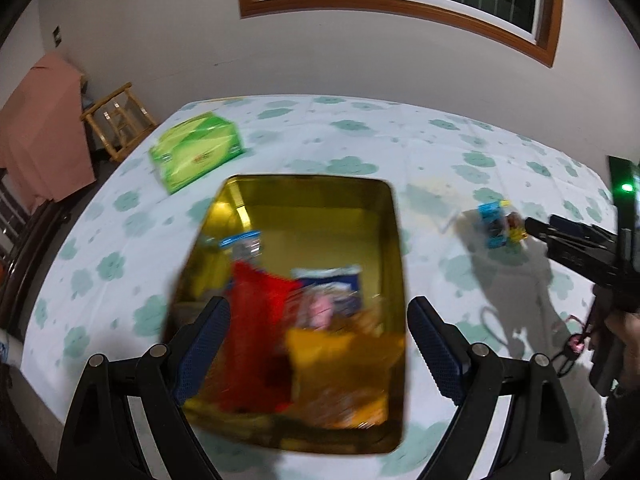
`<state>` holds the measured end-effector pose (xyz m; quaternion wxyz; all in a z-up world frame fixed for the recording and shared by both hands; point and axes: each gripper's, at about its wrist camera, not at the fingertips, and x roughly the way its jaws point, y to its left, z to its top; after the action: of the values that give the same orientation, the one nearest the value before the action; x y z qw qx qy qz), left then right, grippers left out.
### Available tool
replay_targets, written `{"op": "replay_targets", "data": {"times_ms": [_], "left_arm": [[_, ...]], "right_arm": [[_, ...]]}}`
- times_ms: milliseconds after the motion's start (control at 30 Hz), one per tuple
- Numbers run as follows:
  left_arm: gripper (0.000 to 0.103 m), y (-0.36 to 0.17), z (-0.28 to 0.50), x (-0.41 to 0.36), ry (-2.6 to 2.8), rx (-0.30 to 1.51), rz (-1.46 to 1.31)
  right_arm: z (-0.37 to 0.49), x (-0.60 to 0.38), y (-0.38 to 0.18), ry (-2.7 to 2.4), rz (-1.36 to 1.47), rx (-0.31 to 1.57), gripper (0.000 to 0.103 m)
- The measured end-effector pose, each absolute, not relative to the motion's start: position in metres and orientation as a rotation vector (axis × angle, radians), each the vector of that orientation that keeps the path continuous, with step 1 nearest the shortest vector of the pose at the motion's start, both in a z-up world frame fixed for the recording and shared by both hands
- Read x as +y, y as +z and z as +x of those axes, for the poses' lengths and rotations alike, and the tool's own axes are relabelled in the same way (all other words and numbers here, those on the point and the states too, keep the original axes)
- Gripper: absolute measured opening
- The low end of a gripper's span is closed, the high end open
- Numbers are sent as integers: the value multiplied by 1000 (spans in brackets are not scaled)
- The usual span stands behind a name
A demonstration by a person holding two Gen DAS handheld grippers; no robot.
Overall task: Organize snacks
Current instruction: 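Grasp the yellow-wrapped candy with the right gripper while the left gripper grasps a blue-wrapped candy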
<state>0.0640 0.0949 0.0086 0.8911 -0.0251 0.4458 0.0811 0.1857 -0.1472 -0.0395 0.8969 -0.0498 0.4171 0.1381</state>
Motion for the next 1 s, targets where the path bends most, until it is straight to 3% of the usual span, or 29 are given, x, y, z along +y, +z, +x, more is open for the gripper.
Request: {"op": "replay_targets", "data": {"times_ms": [233,300,433,500,1000], "left_arm": [[88,0,95,58,127,925,-21],[88,-2,102,48,116,928,-11],[88,-5,116,29,92,920,17],[88,-7,122,19,79,907,30],[88,-41,168,-36,-40,939,-33]], "right_arm": [[221,-142,-63,317,-115,894,53],[229,-141,-71,332,-112,913,42],[231,-144,-78,340,-104,908,37],[229,-147,-79,346,-106,904,29],[186,-232,-79,185,-113,878,27]]}}
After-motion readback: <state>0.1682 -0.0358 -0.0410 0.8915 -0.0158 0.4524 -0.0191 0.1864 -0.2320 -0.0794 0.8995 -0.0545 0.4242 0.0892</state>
